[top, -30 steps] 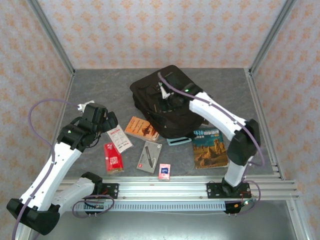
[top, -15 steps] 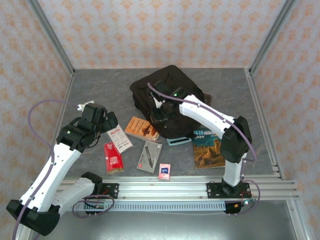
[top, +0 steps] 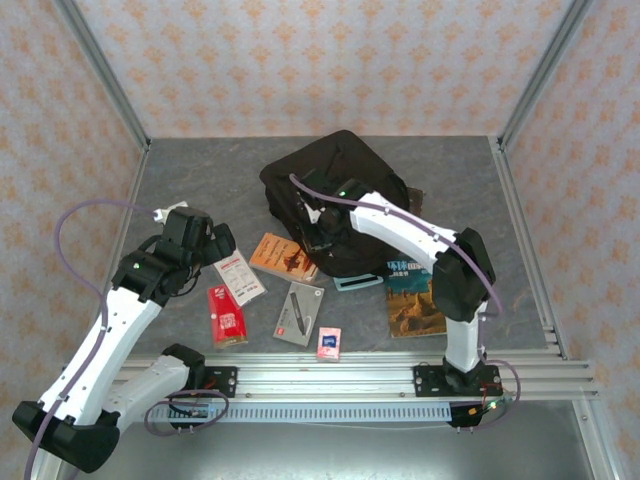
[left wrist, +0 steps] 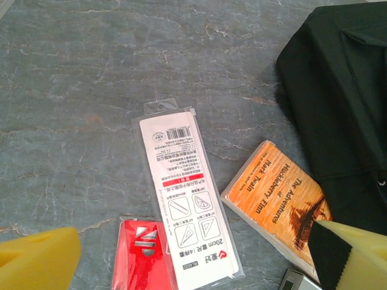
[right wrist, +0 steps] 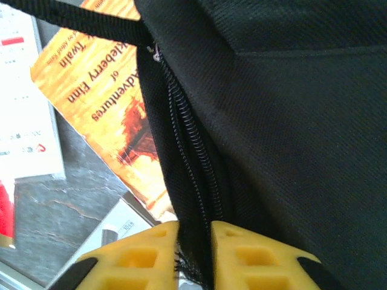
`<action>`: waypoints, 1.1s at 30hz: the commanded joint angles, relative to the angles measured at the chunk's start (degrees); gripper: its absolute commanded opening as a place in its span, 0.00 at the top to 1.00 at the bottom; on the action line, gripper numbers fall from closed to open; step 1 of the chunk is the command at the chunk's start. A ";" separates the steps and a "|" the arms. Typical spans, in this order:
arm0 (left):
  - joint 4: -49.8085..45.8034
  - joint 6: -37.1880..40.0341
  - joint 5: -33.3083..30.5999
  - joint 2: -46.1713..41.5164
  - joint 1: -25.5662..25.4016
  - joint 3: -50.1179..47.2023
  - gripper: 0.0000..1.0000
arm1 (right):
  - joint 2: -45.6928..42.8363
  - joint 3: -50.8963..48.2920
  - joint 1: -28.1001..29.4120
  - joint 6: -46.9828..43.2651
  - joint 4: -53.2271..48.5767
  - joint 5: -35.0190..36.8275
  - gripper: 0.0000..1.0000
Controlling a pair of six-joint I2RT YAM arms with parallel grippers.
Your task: Pack books, pencil case, and school supplies into a backpack
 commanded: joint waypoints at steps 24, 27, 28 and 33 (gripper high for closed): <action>10.91 -15.15 16.93 22.74 0.51 7.32 0.05 | -16.71 -19.79 -2.02 8.70 25.82 -13.81 1.00; 12.72 -17.41 19.56 28.59 0.64 9.60 0.05 | -18.44 -22.95 -2.27 8.26 29.24 -14.97 1.00; 13.28 -17.85 20.20 30.76 0.64 10.90 0.05 | -18.91 -23.86 -2.36 8.15 30.21 -15.54 1.00; 16.26 -19.51 21.66 39.33 0.90 15.78 0.10 | -19.45 -25.69 -2.81 7.97 32.50 -17.39 1.00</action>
